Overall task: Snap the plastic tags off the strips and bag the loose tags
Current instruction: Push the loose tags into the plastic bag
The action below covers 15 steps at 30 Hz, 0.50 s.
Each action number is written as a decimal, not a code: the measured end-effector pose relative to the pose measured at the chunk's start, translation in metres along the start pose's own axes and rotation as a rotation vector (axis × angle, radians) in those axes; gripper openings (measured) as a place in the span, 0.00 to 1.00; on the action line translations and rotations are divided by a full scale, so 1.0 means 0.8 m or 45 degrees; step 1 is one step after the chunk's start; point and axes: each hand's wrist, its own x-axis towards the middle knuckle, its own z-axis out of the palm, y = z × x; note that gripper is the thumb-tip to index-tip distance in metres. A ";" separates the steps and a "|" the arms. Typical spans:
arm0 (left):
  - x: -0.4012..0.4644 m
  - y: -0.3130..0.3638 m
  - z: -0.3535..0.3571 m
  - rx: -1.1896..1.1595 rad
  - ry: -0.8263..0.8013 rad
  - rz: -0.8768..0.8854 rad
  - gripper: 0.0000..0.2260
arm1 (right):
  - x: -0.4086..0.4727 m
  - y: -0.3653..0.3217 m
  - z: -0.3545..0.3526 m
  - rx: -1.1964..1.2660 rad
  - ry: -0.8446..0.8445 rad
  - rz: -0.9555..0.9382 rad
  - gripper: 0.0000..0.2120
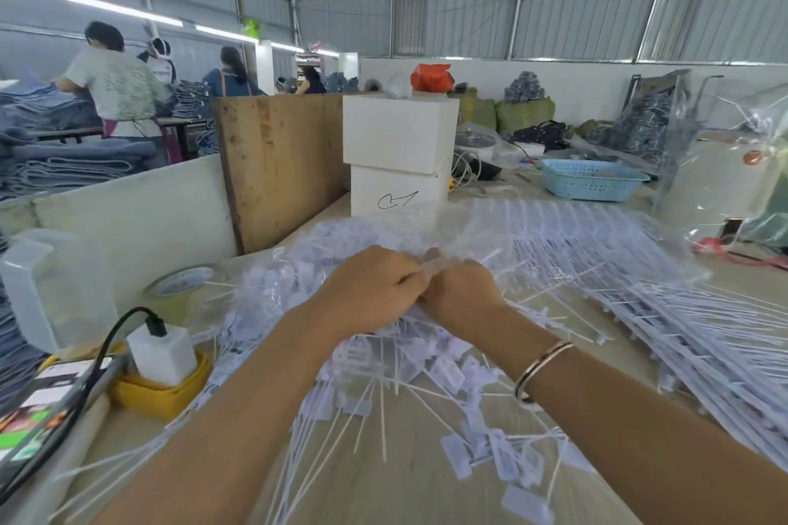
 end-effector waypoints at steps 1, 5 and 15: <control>-0.003 -0.008 -0.004 -0.024 -0.001 -0.017 0.22 | 0.002 0.004 0.002 0.005 -0.069 0.015 0.14; -0.023 -0.036 -0.018 -0.024 -0.020 -0.061 0.15 | -0.008 0.029 0.013 0.184 -0.130 0.113 0.29; -0.090 -0.045 -0.021 0.389 0.337 0.116 0.24 | -0.062 0.083 -0.049 0.915 0.035 0.326 0.09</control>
